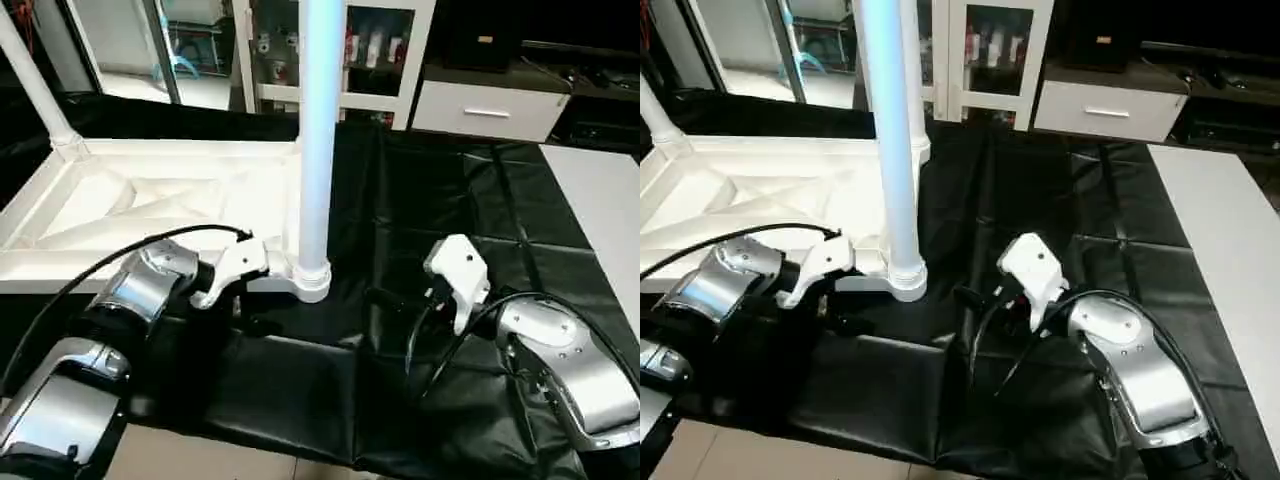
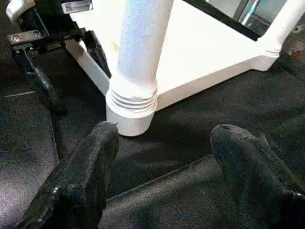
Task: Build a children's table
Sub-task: Rotate table base
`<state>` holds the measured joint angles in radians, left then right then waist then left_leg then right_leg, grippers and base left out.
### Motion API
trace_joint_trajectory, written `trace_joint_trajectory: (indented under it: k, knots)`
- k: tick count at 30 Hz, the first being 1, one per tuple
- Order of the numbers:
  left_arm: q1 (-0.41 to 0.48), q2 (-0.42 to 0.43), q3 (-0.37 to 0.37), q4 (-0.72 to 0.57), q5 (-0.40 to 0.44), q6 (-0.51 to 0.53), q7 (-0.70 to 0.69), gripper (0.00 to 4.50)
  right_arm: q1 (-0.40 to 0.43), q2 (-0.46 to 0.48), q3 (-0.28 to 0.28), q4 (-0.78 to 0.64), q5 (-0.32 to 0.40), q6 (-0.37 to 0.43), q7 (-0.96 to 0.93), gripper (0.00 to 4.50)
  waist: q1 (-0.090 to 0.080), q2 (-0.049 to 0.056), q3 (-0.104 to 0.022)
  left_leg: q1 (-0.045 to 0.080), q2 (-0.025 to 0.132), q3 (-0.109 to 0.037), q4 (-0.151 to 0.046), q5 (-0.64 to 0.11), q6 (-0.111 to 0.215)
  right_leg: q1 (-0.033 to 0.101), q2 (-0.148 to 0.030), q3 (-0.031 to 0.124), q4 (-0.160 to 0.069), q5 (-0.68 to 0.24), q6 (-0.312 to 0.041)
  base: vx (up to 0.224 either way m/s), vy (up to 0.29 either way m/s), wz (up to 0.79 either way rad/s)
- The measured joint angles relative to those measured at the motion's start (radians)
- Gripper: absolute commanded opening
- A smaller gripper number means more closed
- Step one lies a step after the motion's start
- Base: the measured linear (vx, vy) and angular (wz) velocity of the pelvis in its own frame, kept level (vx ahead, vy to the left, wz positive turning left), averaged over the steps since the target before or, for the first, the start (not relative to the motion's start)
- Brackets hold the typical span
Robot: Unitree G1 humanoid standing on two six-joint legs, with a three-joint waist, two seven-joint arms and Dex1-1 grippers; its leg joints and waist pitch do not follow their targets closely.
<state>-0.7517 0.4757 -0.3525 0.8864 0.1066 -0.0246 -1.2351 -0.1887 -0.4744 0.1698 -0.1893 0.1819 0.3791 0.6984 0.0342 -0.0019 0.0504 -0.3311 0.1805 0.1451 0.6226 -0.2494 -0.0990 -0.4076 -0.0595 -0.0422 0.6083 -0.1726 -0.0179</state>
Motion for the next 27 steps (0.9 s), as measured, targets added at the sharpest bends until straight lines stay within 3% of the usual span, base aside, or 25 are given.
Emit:
trace_joint_trajectory:
  k: [10,12,19,27]
  knots:
    - [-0.039,0.010,0.004,0.055,0.009,-0.046,0.015,3.30,0.002,0.000,0.001,0.000,-0.001,-0.018,0.005,3.43,-0.001,0.001,0.000,0.000,0.001,0.000,0.000,0.001,-0.001,0.000,0.000,-0.001,0.000,0.000,0.000,0.000,0.000,0.00]
    - [-0.043,0.015,0.004,0.073,0.017,-0.053,0.017,3.30,0.009,0.000,0.001,0.000,-0.001,-0.019,0.005,3.43,-0.001,0.001,0.000,0.000,0.001,0.000,0.000,0.001,-0.001,0.000,0.000,-0.001,0.000,0.000,0.000,0.000,0.000,0.00]
    - [-0.072,0.019,0.004,0.136,0.038,-0.074,0.034,2.47,0.028,-0.001,0.002,0.000,-0.001,-0.021,0.006,3.43,-0.001,0.002,0.001,0.000,0.001,0.000,0.000,0.001,-0.001,0.000,0.000,-0.001,0.000,0.000,0.000,0.000,0.000,0.00]
    - [-0.078,0.009,0.007,0.174,0.044,-0.111,0.064,1.95,0.028,-0.001,0.003,-0.001,-0.002,-0.022,0.005,3.43,-0.001,0.004,0.003,0.000,0.001,0.000,-0.001,0.001,-0.001,0.000,0.000,-0.001,0.000,0.000,0.000,0.000,0.000,0.00]
